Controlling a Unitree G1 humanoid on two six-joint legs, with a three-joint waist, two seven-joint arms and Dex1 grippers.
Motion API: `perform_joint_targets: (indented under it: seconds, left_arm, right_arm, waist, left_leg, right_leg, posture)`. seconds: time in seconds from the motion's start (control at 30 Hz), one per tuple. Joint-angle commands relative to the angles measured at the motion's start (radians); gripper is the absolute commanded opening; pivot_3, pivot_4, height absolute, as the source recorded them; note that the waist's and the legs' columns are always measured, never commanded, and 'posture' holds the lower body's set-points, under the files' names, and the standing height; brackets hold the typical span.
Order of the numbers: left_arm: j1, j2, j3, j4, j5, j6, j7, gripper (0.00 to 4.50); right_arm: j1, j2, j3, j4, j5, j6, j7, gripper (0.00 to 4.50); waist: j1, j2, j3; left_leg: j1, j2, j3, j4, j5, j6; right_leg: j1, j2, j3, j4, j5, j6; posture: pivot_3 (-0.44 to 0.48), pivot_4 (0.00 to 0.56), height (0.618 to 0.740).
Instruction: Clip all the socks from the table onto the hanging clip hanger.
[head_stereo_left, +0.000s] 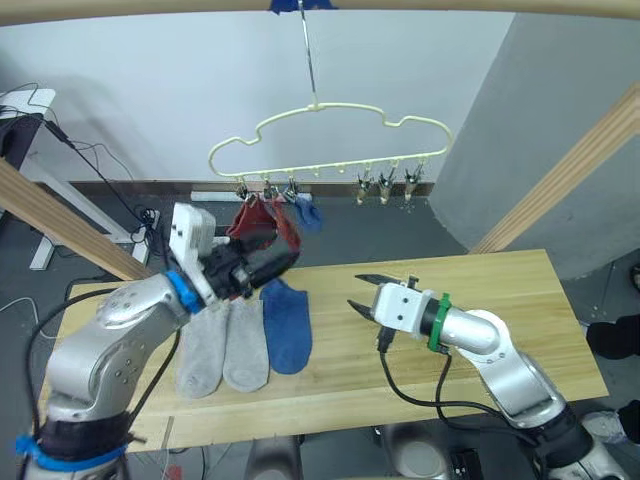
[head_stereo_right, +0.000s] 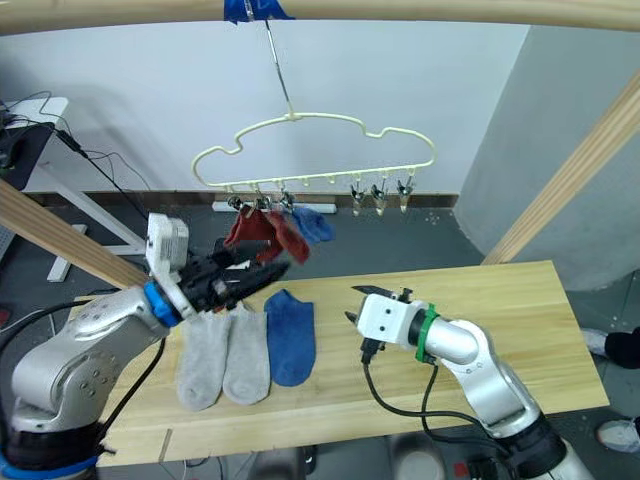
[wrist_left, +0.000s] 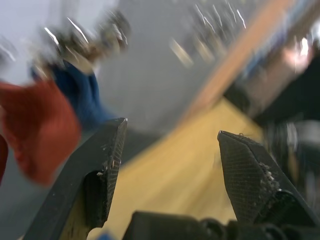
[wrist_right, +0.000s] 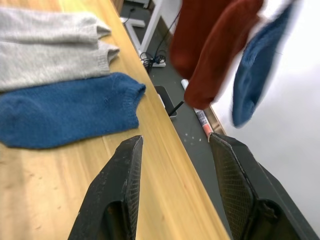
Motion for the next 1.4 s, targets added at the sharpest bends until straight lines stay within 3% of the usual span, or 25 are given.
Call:
perform_joint_targets:
  seconds: [0.03,0.17,0.3,0.57,1.4]
  left_arm:
    - [0.042,0.034,0.039,-0.076,-0.011,-0.080,-0.123,3.22]
    - [0.050,0.057,0.058,-0.101,-0.052,-0.089,-0.192,3.22]
    - [0.062,0.110,0.059,-0.107,-0.009,-0.133,-0.272,3.22]
    - [-0.006,0.081,0.027,-0.099,-0.007,-0.133,-0.229,3.22]
    - [-0.062,0.049,-0.013,-0.063,0.030,-0.154,-0.228,3.22]
  right_arm:
    - [-0.038,0.046,-0.148,-0.122,0.067,0.077,-0.071,2.16]
    - [-0.088,0.119,-0.207,-0.198,0.134,0.233,-0.115,2.16]
    - [-0.165,0.169,-0.231,-0.244,0.211,0.386,-0.142,2.16]
    - [-0.227,0.222,-0.200,-0.209,0.241,0.494,-0.224,2.16]
    - [-0.364,0.318,-0.151,-0.052,0.238,0.522,-0.357,2.16]
  waist:
    - [0.003,0.000,0.000]
    - [0.003,0.000,0.000]
    - [0.001,0.001,0.000]
    - [0.000,0.001,0.000]
    - [-0.002,0.001,0.000]
  left_leg:
    - [0.000,0.001,0.000,0.000,0.000,0.000]
    - [0.000,0.001,-0.001,0.000,0.000,0.000]
    - [-0.001,0.001,0.000,0.001,0.000,0.000]
    - [-0.002,0.000,0.000,-0.001,0.000,0.000]
    - [-0.002,0.000,0.001,0.000,0.000,0.000]
  right_leg:
    - [0.000,-0.001,0.000,0.000,0.000,0.000]
    - [0.000,0.000,-0.001,0.000,0.000,0.000]
    - [0.000,0.000,0.000,0.000,0.000,0.000]
    - [-0.002,-0.001,-0.001,0.000,0.000,0.000]
    - [-0.004,0.000,0.000,0.004,0.000,-0.001]
  posture:
    - [-0.209,0.308,0.740]
    - [-0.213,0.306,0.740]
    - [-0.205,0.303,0.740]
    - [-0.203,0.295,0.740]
    - [-0.190,0.273,0.740]
